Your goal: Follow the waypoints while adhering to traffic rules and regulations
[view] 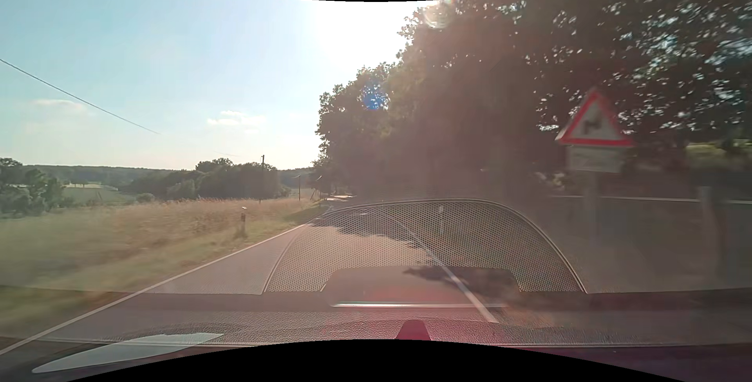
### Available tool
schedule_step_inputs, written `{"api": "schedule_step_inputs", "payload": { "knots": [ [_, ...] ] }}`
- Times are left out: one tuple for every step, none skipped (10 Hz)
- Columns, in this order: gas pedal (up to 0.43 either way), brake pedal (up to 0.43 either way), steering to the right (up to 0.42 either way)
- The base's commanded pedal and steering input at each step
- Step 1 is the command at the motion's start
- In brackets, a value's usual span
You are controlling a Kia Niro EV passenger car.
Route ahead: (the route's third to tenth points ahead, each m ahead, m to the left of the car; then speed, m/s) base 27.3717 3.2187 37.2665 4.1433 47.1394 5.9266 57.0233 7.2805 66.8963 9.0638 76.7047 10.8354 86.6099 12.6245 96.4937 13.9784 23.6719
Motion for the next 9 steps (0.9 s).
{"api": "schedule_step_inputs", "payload": {
  "knots": [
    [0.228,0.000,-0.025],
    [0.228,0.000,-0.026],
    [0.228,0.000,-0.025],
    [0.228,0.000,-0.024],
    [0.228,0.000,-0.022],
    [0.228,0.000,-0.020],
    [0.228,0.000,-0.019],
    [0.228,0.000,-0.019],
    [0.228,0.000,-0.019]
  ]
}}
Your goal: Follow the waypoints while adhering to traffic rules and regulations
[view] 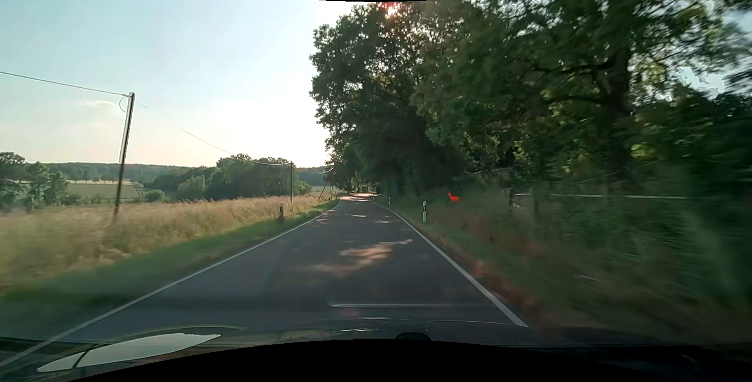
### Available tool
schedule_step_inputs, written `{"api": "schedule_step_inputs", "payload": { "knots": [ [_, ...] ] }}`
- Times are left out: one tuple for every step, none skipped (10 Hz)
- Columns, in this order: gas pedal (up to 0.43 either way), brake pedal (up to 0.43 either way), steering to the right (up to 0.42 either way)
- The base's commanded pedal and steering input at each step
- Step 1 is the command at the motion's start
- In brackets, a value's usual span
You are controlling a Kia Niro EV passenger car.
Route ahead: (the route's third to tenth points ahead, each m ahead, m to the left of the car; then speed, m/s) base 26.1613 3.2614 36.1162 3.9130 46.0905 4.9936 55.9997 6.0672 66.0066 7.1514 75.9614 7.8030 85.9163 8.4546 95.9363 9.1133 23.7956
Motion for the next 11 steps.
{"api": "schedule_step_inputs", "payload": {
  "knots": [
    [0.228,0.000,-0.019],
    [0.228,0.000,-0.018],
    [0.228,0.000,-0.019],
    [0.228,0.000,-0.018],
    [0.228,0.000,-0.018],
    [0.228,0.000,-0.018],
    [0.228,0.000,-0.017],
    [0.228,0.000,-0.017],
    [0.228,0.000,-0.016],
    [0.228,0.000,-0.015],
    [0.228,0.000,-0.013]
  ]
}}
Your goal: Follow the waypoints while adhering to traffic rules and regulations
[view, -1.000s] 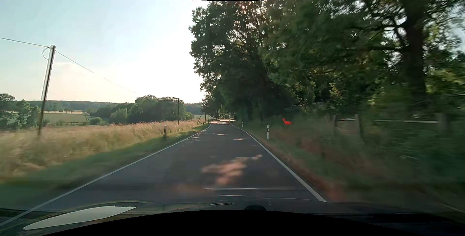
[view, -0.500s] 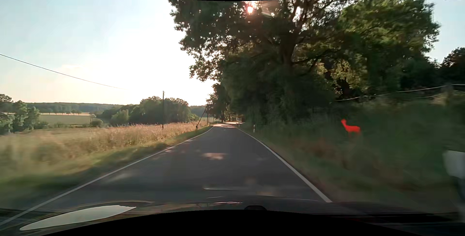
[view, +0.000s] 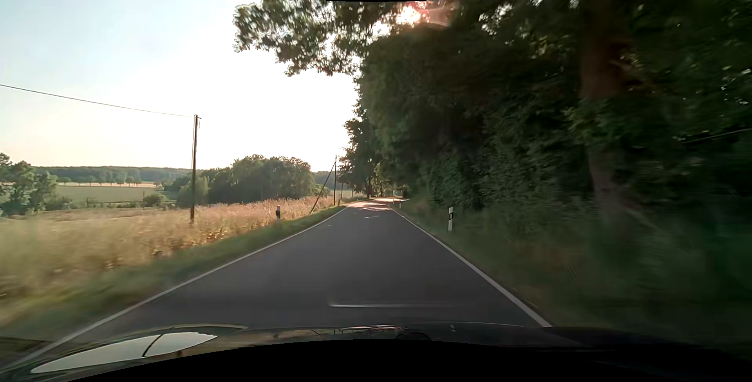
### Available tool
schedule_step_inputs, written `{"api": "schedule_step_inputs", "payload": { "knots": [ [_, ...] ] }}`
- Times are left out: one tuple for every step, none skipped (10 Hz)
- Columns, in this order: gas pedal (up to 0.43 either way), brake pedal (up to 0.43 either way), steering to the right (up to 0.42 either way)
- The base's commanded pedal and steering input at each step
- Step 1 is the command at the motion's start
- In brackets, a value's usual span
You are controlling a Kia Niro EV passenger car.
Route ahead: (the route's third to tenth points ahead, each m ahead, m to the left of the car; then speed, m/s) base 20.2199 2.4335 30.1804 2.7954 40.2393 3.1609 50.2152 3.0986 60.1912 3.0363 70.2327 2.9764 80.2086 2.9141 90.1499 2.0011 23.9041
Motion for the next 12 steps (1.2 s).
{"api": "schedule_step_inputs", "payload": {
  "knots": [
    [0.228,0.000,-0.013],
    [0.228,0.000,-0.012],
    [0.228,0.000,-0.011],
    [0.228,0.000,-0.009],
    [0.228,0.000,-0.008],
    [0.228,0.000,-0.005],
    [0.220,0.000,-0.002],
    [0.220,0.000,-0.002],
    [0.220,0.000,0.000],
    [0.220,0.000,0.003],
    [0.209,0.000,0.004],
    [0.209,0.000,0.004]
  ]
}}
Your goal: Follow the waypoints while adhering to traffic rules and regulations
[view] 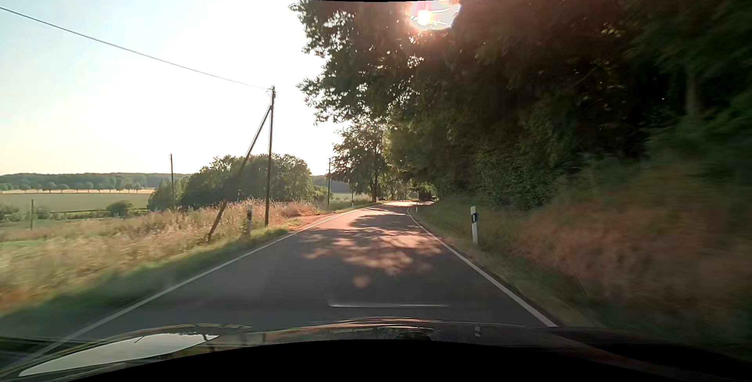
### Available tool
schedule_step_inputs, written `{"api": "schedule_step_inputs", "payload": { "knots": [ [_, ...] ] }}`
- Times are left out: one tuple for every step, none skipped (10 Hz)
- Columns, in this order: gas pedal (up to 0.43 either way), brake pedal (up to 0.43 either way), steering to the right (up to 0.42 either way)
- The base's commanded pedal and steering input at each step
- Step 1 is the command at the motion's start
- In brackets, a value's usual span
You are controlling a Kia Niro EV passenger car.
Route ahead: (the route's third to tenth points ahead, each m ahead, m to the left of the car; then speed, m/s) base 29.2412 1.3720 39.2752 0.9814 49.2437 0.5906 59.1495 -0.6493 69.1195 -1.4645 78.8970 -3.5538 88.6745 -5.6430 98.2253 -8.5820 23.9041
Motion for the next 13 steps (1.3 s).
{"api": "schedule_step_inputs", "payload": {
  "knots": [
    [0.209,0.000,0.005],
    [0.209,0.000,0.005],
    [0.209,0.000,0.005],
    [0.209,0.000,0.005],
    [0.197,0.000,0.005],
    [0.189,0.000,0.006],
    [0.189,0.000,0.006],
    [0.177,0.000,0.006],
    [0.169,0.000,0.006],
    [0.169,0.000,0.007],
    [0.169,0.000,0.008],
    [0.169,0.000,0.013],
    [0.169,0.000,0.017]
  ]
}}
